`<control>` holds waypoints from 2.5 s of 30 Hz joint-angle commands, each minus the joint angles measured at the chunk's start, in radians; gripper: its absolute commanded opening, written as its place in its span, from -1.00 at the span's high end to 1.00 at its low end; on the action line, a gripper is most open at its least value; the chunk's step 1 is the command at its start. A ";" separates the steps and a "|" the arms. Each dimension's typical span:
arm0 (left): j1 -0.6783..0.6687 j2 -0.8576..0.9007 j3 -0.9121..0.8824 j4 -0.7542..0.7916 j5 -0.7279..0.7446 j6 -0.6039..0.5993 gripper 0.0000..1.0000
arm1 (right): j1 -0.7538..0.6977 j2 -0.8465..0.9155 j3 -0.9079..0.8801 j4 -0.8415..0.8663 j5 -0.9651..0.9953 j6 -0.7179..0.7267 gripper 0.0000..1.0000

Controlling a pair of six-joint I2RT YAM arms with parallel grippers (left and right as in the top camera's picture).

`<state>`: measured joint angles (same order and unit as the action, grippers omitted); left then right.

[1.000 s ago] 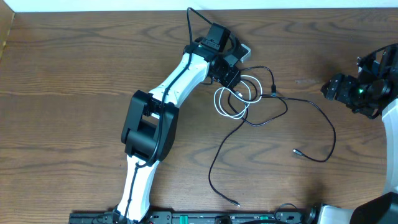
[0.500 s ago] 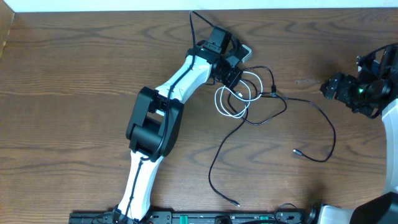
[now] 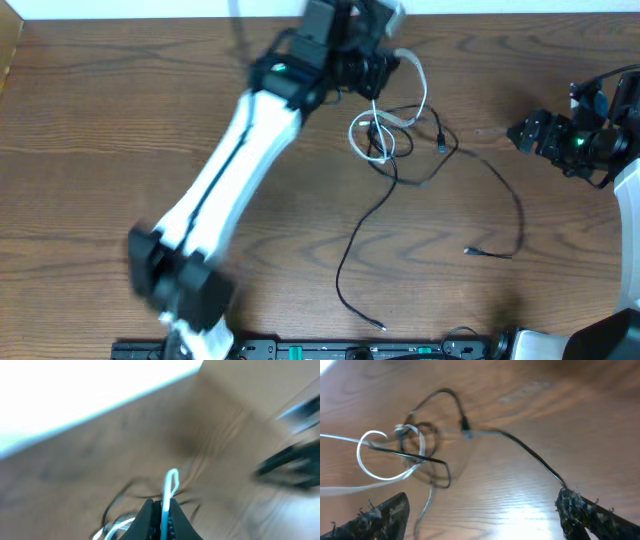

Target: Untangle cables

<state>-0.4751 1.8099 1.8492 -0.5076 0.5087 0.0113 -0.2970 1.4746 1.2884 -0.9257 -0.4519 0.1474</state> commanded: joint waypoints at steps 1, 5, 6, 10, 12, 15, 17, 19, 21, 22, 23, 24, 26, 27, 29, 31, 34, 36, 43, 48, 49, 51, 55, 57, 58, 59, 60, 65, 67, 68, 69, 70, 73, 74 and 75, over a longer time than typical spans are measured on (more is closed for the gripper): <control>0.000 -0.085 0.014 0.025 0.007 -0.132 0.85 | 0.005 0.005 0.003 0.018 -0.178 -0.014 -0.82; 0.000 -0.158 0.014 0.068 0.007 -0.149 0.85 | 0.028 0.005 0.003 0.045 -0.237 -0.014 -0.85; 0.000 -0.178 0.014 0.084 0.007 -0.159 0.85 | 0.040 0.005 0.003 0.052 -0.243 -0.014 -0.85; 0.000 -0.225 0.014 0.130 0.006 -0.193 0.85 | 0.090 0.005 0.003 0.074 -0.248 -0.014 -0.86; 0.001 -0.251 0.014 0.166 0.006 -0.217 0.85 | 0.132 0.005 0.003 0.097 -0.251 -0.014 -0.87; 0.011 -0.272 0.014 0.214 0.006 -0.249 0.85 | 0.176 0.005 0.003 0.118 -0.251 -0.014 -0.87; 0.026 -0.290 0.014 0.247 0.006 -0.255 0.85 | 0.215 0.005 0.003 0.138 -0.246 -0.014 -0.87; 0.046 -0.310 0.014 0.283 0.005 -0.262 0.85 | 0.251 0.010 0.003 0.160 -0.231 -0.014 -0.86; 0.072 -0.334 0.014 0.318 0.003 -0.295 0.85 | 0.291 0.019 0.003 0.177 -0.209 -0.014 -0.86; 0.081 -0.343 0.014 0.330 0.003 -0.307 0.85 | 0.302 0.023 0.003 0.180 -0.203 -0.013 -0.86; 0.095 -0.354 0.014 0.344 0.003 -0.325 0.85 | 0.320 0.031 0.003 0.184 -0.193 -0.013 -0.85; 0.117 -0.374 0.014 0.365 0.003 -0.344 0.87 | 0.346 0.048 0.003 0.189 -0.186 -0.002 -0.85; 0.136 -0.390 0.014 0.384 0.003 -0.358 0.85 | 0.373 0.071 0.003 0.195 -0.186 0.017 -0.84; 0.144 -0.399 0.014 0.394 0.003 -0.366 0.85 | 0.389 0.087 0.003 0.201 -0.186 0.025 -0.82; 0.152 -0.408 0.014 0.413 0.003 -0.369 0.86 | 0.419 0.118 0.003 0.213 -0.182 0.025 -0.79; 0.156 -0.414 0.014 0.441 0.003 -0.369 0.85 | 0.448 0.152 0.003 0.232 -0.171 0.032 -0.81; 0.156 -0.420 0.014 0.487 0.000 -0.382 0.85 | 0.480 0.198 0.003 0.256 -0.149 0.040 -0.93; 0.156 -0.420 0.014 0.529 -0.003 -0.391 0.86 | 0.496 0.230 0.003 0.271 -0.094 0.074 -0.91; 0.156 -0.432 0.014 0.588 -0.005 -0.390 0.85 | 0.510 0.364 0.003 0.317 0.098 0.296 -0.60; 0.176 -0.433 0.014 0.573 -0.005 -0.391 0.85 | 0.497 0.393 0.003 0.250 0.368 0.474 -0.43; 0.186 -0.433 0.014 0.568 -0.005 -0.391 0.85 | 0.494 0.393 0.003 0.226 0.432 0.496 -0.43; 0.216 -0.433 0.014 0.555 -0.005 -0.391 0.85 | 0.487 0.393 0.003 0.170 0.555 0.522 -0.44; 0.266 -0.433 0.014 0.514 -0.011 -0.391 0.85 | 0.466 0.393 0.003 0.090 0.661 0.522 -0.43; 0.287 -0.433 0.014 0.483 -0.045 -0.391 0.85 | 0.448 0.393 0.003 0.061 0.670 0.521 -0.44; 0.294 -0.433 0.014 0.472 -0.063 -0.391 0.85 | 0.441 0.393 0.003 0.058 0.661 0.518 -0.43; 0.299 -0.433 0.014 0.469 -0.078 -0.391 0.85 | 0.436 0.392 0.004 0.061 0.637 0.492 -0.44; 0.302 -0.433 0.014 0.468 -0.093 -0.391 0.85 | 0.433 0.388 0.005 0.074 0.595 0.450 -0.43; 0.302 -0.438 0.014 0.475 -0.106 -0.417 0.85 | 0.426 0.356 0.035 0.206 0.229 0.195 -0.50; 0.302 -0.439 0.014 0.469 -0.105 -0.429 0.85 | 0.418 0.335 0.053 0.250 0.119 0.127 -0.54; 0.302 -0.439 0.014 0.465 -0.101 -0.429 0.85 | 0.412 0.327 0.061 0.267 0.075 0.096 -0.56; 0.302 -0.438 0.014 0.457 -0.101 -0.433 0.85 | 0.407 0.318 0.067 0.283 0.039 0.068 -0.59; 0.302 -0.438 0.014 0.447 -0.101 -0.436 0.85 | 0.404 0.312 0.071 0.299 0.005 0.032 -0.64; 0.302 -0.438 0.014 0.421 -0.101 -0.436 0.84 | 0.405 0.312 0.072 0.343 -0.078 -0.080 -0.61; 0.302 -0.438 0.014 0.417 -0.101 -0.436 0.85 | 0.412 0.323 0.072 0.352 -0.115 -0.132 -0.60; 0.302 -0.438 0.014 0.415 -0.101 -0.436 0.85 | 0.422 0.333 0.072 0.359 -0.154 -0.179 -0.58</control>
<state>-0.1776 1.3922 1.8595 -0.0906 0.4122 -0.4152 0.1146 1.8095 1.3430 -0.5793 -0.4168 0.1757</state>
